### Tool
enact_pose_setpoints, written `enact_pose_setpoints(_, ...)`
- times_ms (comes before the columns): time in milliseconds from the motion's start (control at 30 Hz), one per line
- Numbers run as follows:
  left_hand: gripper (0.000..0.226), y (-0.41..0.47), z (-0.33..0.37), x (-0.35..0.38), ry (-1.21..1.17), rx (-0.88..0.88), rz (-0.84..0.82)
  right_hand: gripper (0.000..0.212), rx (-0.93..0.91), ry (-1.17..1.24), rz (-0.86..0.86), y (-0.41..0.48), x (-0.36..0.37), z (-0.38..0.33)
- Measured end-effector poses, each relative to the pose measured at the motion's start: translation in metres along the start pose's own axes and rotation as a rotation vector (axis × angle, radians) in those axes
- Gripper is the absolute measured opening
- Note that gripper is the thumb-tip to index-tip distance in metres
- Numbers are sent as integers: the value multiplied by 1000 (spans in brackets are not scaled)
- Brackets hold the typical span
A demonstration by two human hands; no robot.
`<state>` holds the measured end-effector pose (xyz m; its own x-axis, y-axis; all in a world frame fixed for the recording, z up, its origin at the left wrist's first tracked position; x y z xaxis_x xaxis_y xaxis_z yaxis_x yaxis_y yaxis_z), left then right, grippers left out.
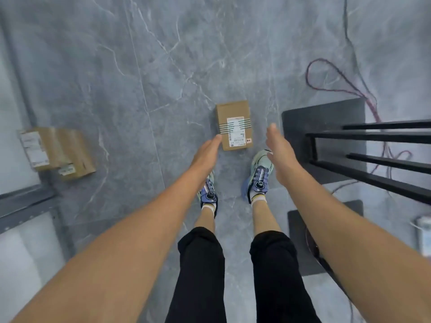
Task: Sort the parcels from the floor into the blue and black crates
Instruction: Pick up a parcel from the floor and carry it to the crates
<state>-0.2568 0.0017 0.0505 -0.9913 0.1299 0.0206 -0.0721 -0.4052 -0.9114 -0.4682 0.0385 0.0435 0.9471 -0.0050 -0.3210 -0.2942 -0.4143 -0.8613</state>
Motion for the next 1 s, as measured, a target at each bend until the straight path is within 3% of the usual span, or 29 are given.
enact_pose_setpoints(200, 53, 149, -51, 15, -68, -81, 68, 66, 48, -105, -52, 149, 41, 32)
enact_pose_setpoints(400, 47, 250, -90, 31, -132, -112, 105, 59, 84, -166, -62, 238, 62, 58)
enact_pose_setpoints(467, 56, 274, -101, 34, -181, -121, 108, 56, 67, -150, -66, 263, 67, 69)
enact_pose_setpoints(567, 60, 296, -106, 36, -225, -114, 129, 48, 87, -103, -80, 290, 76, 85)
enact_pose_setpoints(733, 52, 315, -106, 43, -261, -93, 98, 64, 99, -74, -126, 314, 88, 101)
enact_pose_setpoints(1000, 55, 272, -74, 16, -351, -16, 119, 57, 71, -42, -135, 265, 94, 58)
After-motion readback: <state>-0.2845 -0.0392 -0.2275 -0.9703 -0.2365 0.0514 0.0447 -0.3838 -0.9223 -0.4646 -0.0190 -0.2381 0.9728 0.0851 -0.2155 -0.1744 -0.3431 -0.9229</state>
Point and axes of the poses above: each hand's wrist, its own y-axis towards the middle knuckle, its own x-axis out of the palm, z = x × y, the point moved 10 cm from there along y, towards the middle knuckle, and after that the axes turned 15 degrees about -y, right-handed, at the moved point
